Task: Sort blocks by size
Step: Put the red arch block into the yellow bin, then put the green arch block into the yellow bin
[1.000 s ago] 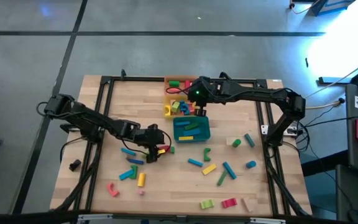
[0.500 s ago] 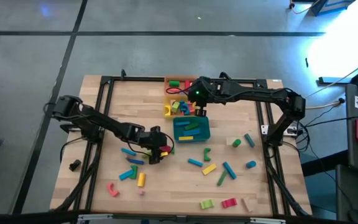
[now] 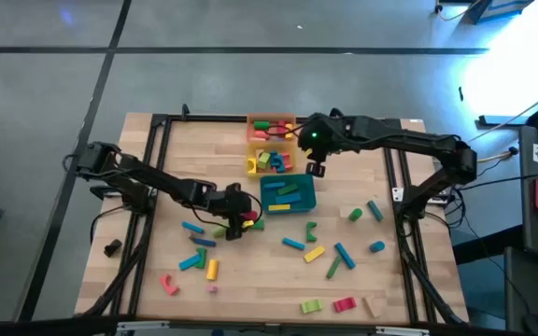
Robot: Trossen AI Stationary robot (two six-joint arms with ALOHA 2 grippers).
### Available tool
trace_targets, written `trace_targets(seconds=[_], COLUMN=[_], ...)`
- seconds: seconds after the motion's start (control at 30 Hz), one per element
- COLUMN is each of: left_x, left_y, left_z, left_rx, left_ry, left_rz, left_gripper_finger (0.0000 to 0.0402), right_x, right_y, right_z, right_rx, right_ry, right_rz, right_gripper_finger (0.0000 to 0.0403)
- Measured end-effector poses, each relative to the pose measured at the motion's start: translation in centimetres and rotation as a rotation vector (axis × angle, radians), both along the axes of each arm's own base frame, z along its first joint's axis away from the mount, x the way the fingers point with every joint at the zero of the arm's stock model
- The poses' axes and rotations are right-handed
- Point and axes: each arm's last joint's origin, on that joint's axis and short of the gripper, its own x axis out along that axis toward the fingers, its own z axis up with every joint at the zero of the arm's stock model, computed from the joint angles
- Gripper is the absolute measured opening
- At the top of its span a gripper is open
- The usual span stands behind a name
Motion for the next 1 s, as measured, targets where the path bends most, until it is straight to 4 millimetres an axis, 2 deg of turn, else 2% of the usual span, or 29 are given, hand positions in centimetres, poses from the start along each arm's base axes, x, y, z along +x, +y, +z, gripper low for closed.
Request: trace_targets(seconds=[0.2, 0.33, 0.47, 0.57, 0.67, 0.83, 1.0], left_x=[-0.8, -1.4, -1.1, -0.6, -0.3, -0.2, -0.3], left_y=[1.9, 4.4, 7.5, 9.4, 10.6, 12.1, 12.8], left_z=[3.6, 5.5, 6.5, 6.5, 5.9, 4.3, 4.0], left_rx=[0.011, 0.113, 0.212, 0.278, 0.333, 0.352, 0.363], left_ry=[-0.136, -0.216, -0.309, -0.357, -0.338, -0.262, -0.248], left_rz=[0.031, 0.079, 0.147, 0.177, 0.181, 0.199, 0.214], left_gripper_finger=[0.0118, 0.0118, 0.0118, 0.0119, 0.0141, 0.0178, 0.0195], right_x=[0.3, 1.0, 1.8, 2.5, 3.1, 4.3, 5.8], right_y=[0.7, 0.8, 0.7, 1.0, 1.6, 2.7, 3.8], right_z=[0.1, -0.6, -1.2, -1.7, -1.9, -2.4, -2.9], right_rx=[0.226, 0.302, 0.327, 0.326, 0.331, 0.342, 0.35], right_ry=[-0.079, -0.082, -0.094, -0.105, -0.115, -0.146, -0.2], right_rz=[0.106, 0.151, 0.169, 0.186, 0.214, 0.271, 0.285], right_gripper_finger=[0.0097, 0.0097, 0.0097, 0.0097, 0.0097, 0.0097, 0.0097])
